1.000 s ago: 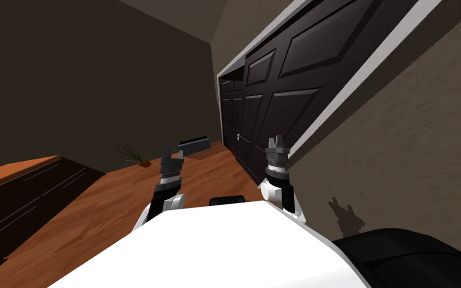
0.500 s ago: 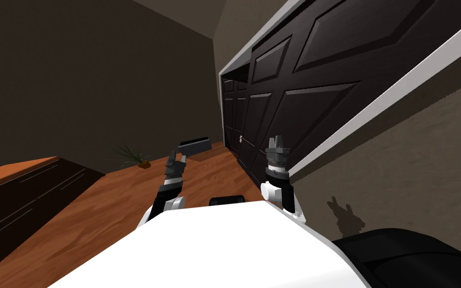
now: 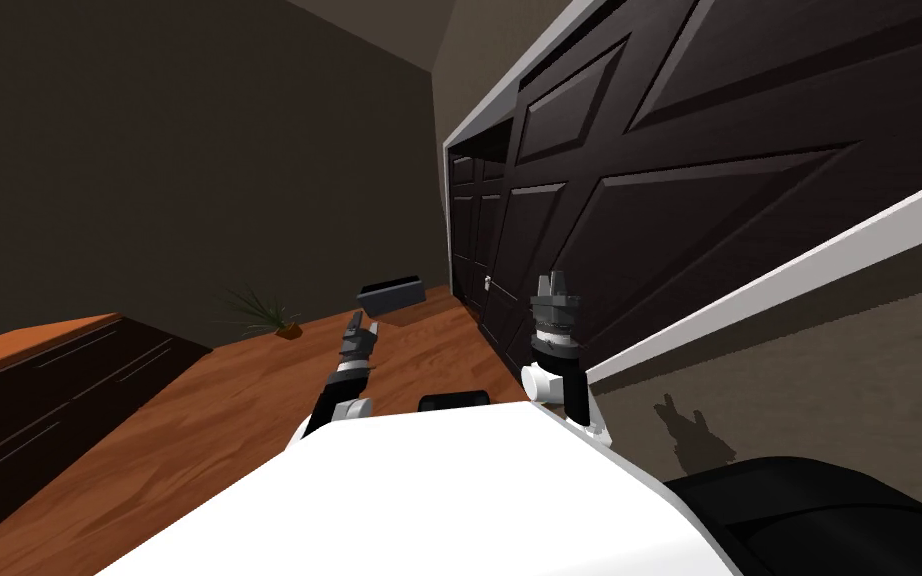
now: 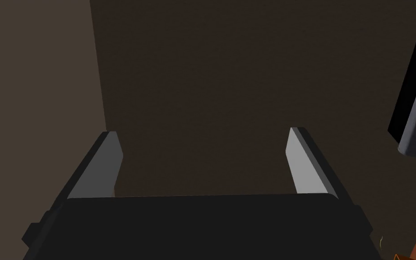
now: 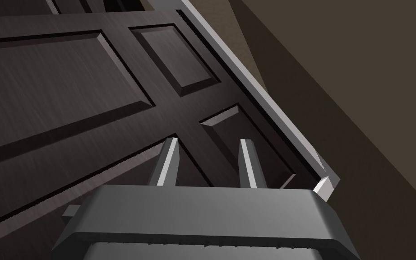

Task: Push the door open

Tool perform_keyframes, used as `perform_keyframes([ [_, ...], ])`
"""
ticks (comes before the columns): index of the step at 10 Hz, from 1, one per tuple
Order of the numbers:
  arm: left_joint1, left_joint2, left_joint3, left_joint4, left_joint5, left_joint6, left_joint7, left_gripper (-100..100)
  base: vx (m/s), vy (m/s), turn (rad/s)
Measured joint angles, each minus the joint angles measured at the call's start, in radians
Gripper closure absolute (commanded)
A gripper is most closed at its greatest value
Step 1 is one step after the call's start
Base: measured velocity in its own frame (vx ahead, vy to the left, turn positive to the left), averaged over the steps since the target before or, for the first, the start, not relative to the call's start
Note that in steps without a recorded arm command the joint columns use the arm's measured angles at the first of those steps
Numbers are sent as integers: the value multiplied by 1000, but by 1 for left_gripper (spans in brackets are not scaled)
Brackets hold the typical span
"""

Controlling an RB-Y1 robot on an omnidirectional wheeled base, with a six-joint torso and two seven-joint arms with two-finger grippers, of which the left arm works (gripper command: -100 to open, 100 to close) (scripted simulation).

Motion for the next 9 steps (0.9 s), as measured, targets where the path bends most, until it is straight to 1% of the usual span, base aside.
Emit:
perform_keyframes([
  [1,6,-2,-5,7,8,15,-4,-100,121,4,51],
  [3,10,8,-2,42,36,47,-3,-100,119,1,38],
  [5,11,10,-2,58,54,84,-5,-100,116,15,45],
  [6,16,12,-4,79,68,99,-6,-100,158,18,50],
  [8,26,17,-5,91,93,143,-8,-100,116,5,40],
  [9,23,18,-5,112,103,156,-9,-100,93,5,38],
])
